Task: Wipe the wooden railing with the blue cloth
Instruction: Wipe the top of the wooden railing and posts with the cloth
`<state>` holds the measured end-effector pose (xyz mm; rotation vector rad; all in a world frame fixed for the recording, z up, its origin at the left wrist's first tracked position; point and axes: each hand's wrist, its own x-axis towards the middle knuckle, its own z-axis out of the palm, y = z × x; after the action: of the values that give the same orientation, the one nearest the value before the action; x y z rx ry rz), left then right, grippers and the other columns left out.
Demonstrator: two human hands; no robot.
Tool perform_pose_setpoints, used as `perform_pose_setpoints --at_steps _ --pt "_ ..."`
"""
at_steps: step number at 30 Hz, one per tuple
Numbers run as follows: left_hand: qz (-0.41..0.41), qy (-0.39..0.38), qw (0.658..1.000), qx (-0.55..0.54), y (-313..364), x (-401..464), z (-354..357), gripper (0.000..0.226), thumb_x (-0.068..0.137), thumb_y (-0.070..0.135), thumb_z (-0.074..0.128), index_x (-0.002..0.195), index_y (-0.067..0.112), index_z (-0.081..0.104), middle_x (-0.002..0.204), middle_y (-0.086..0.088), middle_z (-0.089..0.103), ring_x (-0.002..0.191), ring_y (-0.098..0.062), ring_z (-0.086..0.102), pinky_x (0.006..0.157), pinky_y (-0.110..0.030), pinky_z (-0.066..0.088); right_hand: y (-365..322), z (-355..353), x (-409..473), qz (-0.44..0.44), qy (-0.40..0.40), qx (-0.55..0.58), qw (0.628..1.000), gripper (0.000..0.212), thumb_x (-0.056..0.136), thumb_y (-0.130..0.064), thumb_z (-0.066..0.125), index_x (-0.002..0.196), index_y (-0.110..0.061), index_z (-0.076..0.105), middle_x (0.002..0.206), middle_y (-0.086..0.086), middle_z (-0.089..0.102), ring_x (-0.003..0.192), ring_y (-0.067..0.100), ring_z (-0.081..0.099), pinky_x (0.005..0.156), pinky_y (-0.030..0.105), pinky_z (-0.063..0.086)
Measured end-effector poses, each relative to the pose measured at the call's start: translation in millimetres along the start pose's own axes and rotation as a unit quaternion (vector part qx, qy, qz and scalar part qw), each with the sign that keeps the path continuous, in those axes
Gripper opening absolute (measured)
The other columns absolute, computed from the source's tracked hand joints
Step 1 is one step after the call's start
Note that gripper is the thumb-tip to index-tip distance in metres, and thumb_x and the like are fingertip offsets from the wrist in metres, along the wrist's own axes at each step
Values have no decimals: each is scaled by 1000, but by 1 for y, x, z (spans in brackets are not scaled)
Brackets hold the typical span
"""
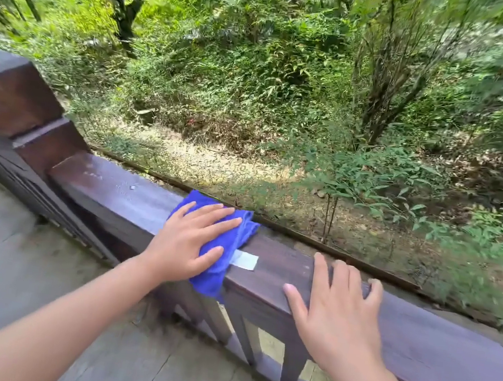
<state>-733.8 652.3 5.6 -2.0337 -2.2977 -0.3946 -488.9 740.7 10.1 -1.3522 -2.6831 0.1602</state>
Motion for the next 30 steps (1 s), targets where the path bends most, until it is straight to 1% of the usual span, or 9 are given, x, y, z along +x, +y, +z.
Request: perform_pose_setpoints --at_steps 3,6,12,16,20,23,27,28,30 --pt "18 -4 1000 5 -37 -3 -8 55 82 42 33 134 30 43 145 5 40 135 -15 34 110 -49 28 -32 8 16 -27 -22 -2 999 77 81 -60 13 133 -10 39 111 12 56 105 32 52 96 56 36" --pt "40 -25 999 18 -82 -8 -18 55 82 42 32 135 28 42 146 3 36 136 -15 31 109 -51 28 -78 24 38 -64 -23 9 998 75 85 -61 22 139 -10 25 120 13 48 113 31 43 102 55 28" --pt "120 -68 989 46 -163 -16 -31 54 86 40 30 138 28 37 150 3 30 140 -15 24 114 -42 20 -183 47 81 -75 -10 14 997 72 86 -56 29 139 -8 25 124 15 46 115 32 41 101 57 26" --pt "38 -40 998 40 -208 -23 -42 57 84 46 25 138 30 37 150 5 32 140 -13 24 115 -44 20 -239 58 99 -63 15 5 998 66 87 -53 30 135 -8 33 117 14 52 109 32 48 98 57 31" --pt "-87 25 996 2 -179 -25 -28 52 85 45 32 135 33 42 146 7 40 138 -13 31 114 -46 21 -267 58 107 -37 38 -1 999 61 82 -41 20 124 -6 48 105 15 61 98 32 57 92 55 38" --pt "4 40 999 3 -166 -24 -20 50 86 41 30 133 29 45 144 3 45 134 -19 38 111 -50 23 -265 59 103 -24 59 -20 998 52 77 -33 23 104 -3 56 93 17 62 88 34 60 89 54 42" --pt "162 -6 984 67 -210 -18 -40 44 92 37 38 135 27 41 146 0 41 139 -21 30 115 -51 -3 -270 57 106 -7 47 -32 998 59 79 -42 21 110 -4 55 96 15 60 92 33 57 89 53 38" --pt "170 -4 982 86 -225 -16 -45 44 92 38 40 135 30 41 147 0 40 140 -20 26 114 -52 -8 -271 57 107 -8 44 -34 998 63 80 -45 21 116 -5 53 99 15 61 94 33 57 89 53 37" --pt "110 -13 989 95 -257 -15 -54 44 92 42 40 135 37 38 152 2 31 143 -19 16 112 -55 -9 -270 57 108 -6 33 -40 999 67 81 -50 19 123 -7 50 104 14 60 98 33 56 89 53 37"
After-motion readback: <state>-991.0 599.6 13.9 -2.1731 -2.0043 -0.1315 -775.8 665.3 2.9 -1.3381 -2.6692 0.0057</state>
